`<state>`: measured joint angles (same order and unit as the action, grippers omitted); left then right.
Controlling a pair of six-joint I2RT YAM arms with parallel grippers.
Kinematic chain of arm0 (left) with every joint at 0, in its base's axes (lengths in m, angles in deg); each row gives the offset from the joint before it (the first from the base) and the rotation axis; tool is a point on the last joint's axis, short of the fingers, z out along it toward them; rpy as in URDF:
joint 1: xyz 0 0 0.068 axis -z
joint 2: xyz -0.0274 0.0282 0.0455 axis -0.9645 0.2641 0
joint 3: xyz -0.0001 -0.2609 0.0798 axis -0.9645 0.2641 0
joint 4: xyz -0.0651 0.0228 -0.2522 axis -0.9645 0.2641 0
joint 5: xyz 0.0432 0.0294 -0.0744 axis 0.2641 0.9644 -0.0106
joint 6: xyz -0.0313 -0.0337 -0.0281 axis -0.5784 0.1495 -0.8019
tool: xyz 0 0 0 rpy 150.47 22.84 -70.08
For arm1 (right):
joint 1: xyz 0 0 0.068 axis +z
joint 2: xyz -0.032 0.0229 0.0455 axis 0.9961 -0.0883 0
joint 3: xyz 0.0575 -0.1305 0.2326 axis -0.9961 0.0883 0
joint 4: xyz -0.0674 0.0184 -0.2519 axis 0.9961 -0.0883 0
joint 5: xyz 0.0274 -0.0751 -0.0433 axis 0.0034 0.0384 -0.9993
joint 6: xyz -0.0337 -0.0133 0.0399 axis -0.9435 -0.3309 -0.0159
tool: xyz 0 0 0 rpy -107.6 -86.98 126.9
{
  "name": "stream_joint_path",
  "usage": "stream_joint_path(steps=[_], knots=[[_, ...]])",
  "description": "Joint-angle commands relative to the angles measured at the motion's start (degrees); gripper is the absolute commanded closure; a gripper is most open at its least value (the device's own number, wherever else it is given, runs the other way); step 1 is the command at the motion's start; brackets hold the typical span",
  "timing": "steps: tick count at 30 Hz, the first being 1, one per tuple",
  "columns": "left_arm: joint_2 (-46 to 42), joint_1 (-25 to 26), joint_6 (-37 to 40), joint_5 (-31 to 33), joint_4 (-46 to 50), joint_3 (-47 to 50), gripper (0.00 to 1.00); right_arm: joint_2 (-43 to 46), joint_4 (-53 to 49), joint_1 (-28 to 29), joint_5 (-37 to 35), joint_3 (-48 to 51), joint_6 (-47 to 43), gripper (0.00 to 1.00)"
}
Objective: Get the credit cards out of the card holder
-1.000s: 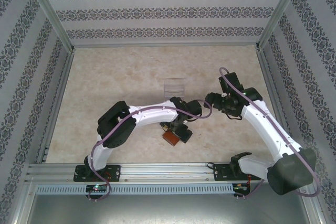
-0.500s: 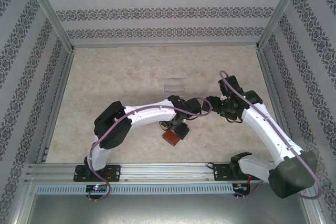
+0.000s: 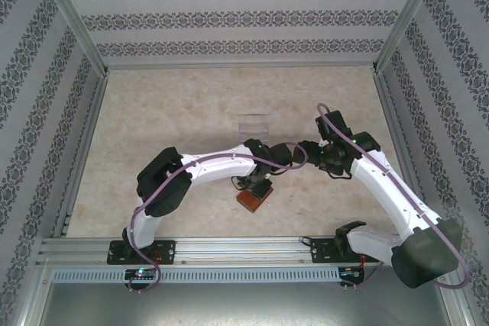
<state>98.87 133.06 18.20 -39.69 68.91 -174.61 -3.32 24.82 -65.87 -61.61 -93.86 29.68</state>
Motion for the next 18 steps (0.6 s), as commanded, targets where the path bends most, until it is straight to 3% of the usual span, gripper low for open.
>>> stream_joint_path(steps=[1,9,18], knots=[[1.37,-0.79,0.12,-0.86,1.2,0.93,0.63,-0.31,-0.83,0.94,0.22,0.05,0.98,0.08],[1.79,-1.57,-0.25,-1.13,-0.22,2.64,0.62,-1.14,-0.17,3.11,0.14,0.01,1.77,0.09],[1.19,-2.63,-0.27,-4.45,-3.13,4.94,0.71,-2.85,2.01,7.17,0.45,1.2,3.91,0.09]])
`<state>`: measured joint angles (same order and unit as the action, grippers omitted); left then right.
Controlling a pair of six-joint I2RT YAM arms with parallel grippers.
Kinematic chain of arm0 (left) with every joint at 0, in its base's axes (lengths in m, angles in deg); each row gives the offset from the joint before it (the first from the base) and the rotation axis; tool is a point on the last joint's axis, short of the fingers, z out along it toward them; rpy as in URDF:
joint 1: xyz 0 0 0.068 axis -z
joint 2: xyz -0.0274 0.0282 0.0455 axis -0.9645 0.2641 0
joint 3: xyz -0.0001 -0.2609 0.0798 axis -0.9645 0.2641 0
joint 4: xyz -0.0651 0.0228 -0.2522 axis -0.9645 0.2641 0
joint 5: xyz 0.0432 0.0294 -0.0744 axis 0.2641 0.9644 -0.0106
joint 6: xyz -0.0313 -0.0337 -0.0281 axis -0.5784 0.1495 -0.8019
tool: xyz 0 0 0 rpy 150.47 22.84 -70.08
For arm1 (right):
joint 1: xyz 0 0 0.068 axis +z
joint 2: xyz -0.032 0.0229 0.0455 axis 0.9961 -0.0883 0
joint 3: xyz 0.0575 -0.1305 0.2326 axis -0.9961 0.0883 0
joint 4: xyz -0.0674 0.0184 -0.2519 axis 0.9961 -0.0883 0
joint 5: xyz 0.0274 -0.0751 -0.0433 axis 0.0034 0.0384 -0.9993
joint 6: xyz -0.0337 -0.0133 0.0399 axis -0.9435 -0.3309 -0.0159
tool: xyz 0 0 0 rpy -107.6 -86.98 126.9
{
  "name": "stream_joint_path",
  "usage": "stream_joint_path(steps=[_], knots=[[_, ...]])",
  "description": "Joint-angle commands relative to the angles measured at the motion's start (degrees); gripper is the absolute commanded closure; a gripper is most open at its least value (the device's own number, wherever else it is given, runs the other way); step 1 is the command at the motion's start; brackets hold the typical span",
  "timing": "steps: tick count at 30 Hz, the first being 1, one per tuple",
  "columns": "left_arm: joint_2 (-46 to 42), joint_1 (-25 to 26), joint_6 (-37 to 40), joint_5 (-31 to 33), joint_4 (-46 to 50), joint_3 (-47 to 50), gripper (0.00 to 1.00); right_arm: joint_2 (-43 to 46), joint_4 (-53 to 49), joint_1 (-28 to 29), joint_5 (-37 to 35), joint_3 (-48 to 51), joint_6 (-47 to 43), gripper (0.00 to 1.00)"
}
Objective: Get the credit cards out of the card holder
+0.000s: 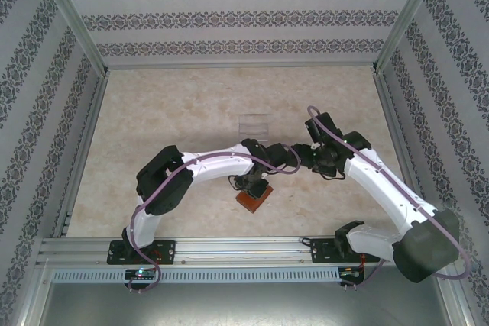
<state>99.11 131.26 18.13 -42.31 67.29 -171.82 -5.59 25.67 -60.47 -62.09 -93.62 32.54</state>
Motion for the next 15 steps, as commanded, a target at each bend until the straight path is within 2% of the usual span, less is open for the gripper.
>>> stream_joint_path(steps=[1,15], knots=[[0.54,-1.09,-0.25,-2.75,-2.26,2.73,0.72,-0.76,1.59,2.26,1.27,1.29,1.39,0.09],[-6.97,-7.08,-4.39,-17.21,-14.22,12.63,0.85,-2.89,14.54,5.18,15.04,9.86,6.59,0.14]])
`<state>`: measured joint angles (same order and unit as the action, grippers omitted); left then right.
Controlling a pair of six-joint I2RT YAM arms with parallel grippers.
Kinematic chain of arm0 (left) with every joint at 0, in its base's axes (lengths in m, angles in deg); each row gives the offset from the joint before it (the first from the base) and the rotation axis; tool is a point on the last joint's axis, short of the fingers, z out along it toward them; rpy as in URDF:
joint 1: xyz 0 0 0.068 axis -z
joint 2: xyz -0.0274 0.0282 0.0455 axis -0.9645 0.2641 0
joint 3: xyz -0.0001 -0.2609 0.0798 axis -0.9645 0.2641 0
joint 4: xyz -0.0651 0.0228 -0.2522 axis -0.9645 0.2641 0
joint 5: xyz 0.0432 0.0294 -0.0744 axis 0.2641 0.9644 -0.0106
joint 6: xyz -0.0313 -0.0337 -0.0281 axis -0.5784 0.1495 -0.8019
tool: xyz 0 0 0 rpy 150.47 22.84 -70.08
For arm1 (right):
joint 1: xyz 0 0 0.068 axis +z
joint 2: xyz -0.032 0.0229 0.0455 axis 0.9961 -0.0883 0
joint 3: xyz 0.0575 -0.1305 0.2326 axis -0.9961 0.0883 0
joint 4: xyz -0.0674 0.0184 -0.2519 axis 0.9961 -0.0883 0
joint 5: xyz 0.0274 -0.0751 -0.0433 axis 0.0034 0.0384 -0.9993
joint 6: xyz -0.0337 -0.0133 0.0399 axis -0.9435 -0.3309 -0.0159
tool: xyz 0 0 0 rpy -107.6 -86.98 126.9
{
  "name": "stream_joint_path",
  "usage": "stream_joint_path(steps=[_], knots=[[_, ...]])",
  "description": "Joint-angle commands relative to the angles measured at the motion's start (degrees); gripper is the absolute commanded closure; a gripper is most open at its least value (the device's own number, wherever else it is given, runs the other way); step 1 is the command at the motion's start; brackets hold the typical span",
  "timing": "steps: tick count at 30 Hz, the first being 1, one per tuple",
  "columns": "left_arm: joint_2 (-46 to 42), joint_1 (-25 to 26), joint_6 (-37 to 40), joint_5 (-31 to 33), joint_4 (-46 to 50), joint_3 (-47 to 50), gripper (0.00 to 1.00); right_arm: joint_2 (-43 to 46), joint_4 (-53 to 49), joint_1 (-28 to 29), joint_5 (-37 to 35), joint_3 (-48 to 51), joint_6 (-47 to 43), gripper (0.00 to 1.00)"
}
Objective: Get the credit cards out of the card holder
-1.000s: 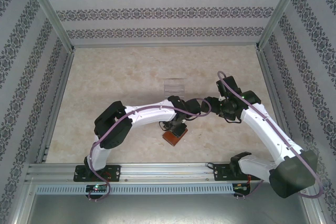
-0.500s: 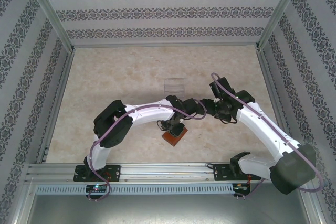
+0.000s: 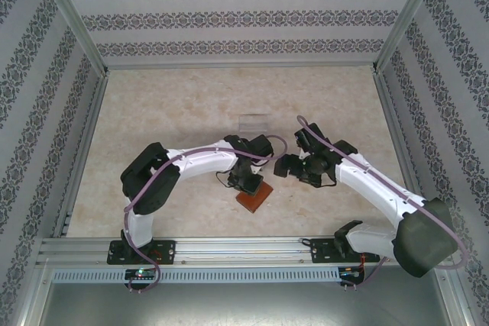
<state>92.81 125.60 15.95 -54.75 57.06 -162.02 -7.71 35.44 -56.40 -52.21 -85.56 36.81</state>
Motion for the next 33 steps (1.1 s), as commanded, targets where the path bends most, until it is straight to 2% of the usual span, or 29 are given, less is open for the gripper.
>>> stream_joint_path(steps=[1,6,10,15,25,33], knots=[[-1.44,-2.04,-2.78,-5.96,-5.12,3.66,0.86,-1.24,5.89,1.33,6.14,2.42,2.85,0.15],[-4.35,-4.98,-5.49,-11.15,-10.24,7.58,0.89,-4.03,10.82,2.78,8.79,4.4,4.6,0.19],[-6.11,-6.58,-6.45,-12.48,-11.42,9.36,0.89,-6.79,12.68,4.3,9.2,4.45,5.12,0.2],[-8.11,-7.84,-6.28,-9.99,-9.79,10.07,0.89,-9.98,13.94,6.2,8.87,3.85,5.51,0.21],[-7.63,-8.81,-3.13,1.16,-0.79,8.53,0.87,-15.04,11.96,8.86,5.61,0.96,4.93,0.23],[-9.26,-11.23,-3.76,-0.57,-2.7,12.03,0.87,-17.01,10.83,10.26,4.28,-1.64,5.08,0.22]])
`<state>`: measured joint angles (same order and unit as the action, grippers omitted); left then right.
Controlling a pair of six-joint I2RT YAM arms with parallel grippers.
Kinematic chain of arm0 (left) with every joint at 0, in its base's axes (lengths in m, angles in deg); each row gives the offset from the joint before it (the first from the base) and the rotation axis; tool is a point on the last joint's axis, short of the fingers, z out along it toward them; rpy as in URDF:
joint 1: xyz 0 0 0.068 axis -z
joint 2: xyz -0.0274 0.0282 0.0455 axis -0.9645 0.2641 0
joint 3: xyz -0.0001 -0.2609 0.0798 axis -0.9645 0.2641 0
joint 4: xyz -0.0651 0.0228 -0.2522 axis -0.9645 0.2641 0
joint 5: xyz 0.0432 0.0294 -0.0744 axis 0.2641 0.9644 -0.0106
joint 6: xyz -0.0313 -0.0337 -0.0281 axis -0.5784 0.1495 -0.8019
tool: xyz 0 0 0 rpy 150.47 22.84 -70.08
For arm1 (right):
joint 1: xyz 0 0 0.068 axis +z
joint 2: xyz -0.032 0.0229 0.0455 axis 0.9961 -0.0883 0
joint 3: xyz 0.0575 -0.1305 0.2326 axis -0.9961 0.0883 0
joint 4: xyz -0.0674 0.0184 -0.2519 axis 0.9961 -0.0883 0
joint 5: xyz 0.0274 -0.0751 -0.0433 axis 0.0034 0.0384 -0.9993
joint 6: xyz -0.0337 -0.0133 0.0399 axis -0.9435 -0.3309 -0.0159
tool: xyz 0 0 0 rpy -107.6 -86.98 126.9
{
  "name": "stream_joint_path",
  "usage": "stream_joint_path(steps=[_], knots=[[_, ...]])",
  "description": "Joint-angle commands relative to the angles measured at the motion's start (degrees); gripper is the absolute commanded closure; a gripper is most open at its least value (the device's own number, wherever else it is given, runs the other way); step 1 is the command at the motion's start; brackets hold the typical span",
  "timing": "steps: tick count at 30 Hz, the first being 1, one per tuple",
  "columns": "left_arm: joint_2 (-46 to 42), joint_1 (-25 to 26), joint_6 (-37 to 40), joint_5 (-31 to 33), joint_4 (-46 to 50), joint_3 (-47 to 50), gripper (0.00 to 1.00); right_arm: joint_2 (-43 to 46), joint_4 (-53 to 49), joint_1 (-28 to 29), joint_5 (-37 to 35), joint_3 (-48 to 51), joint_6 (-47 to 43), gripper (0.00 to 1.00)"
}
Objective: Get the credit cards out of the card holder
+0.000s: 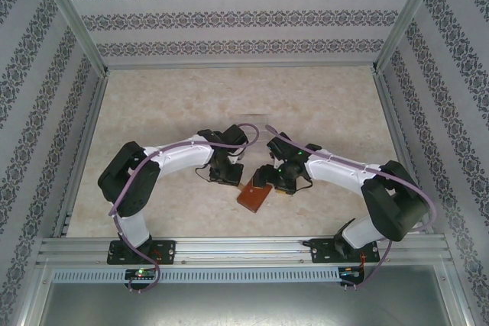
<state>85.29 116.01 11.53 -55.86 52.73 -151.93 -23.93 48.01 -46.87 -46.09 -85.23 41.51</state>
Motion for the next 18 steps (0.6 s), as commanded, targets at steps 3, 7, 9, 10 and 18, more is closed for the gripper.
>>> stream_joint_path(steps=[3,7,9,10,18], knots=[[-3.09,-2.68,0.14,-1.4,0.11,4.05,0.87,-1.53,-2.63,1.19,-2.49,-3.22,0.17,0.2],[-4.59,-3.28,-1.05,-3.45,-1.74,7.18,0.87,-3.25,-4.4,2.15,-3.81,-5.87,-0.33,0.18],[-5.38,-3.52,-2.02,-4.34,-3.01,9.03,0.87,-4.17,-5.12,2.85,-4.37,-7.2,-0.55,0.17],[-5.95,-3.55,-2.61,-5.05,-3.98,10.18,0.87,-4.67,-5.6,3.13,-4.84,-7.94,-0.52,0.16],[-10.34,-4.26,-8.92,-9.39,-13.29,19.64,0.87,-9.94,-11.79,7.78,-10.47,-14.85,-1.28,0.11]])
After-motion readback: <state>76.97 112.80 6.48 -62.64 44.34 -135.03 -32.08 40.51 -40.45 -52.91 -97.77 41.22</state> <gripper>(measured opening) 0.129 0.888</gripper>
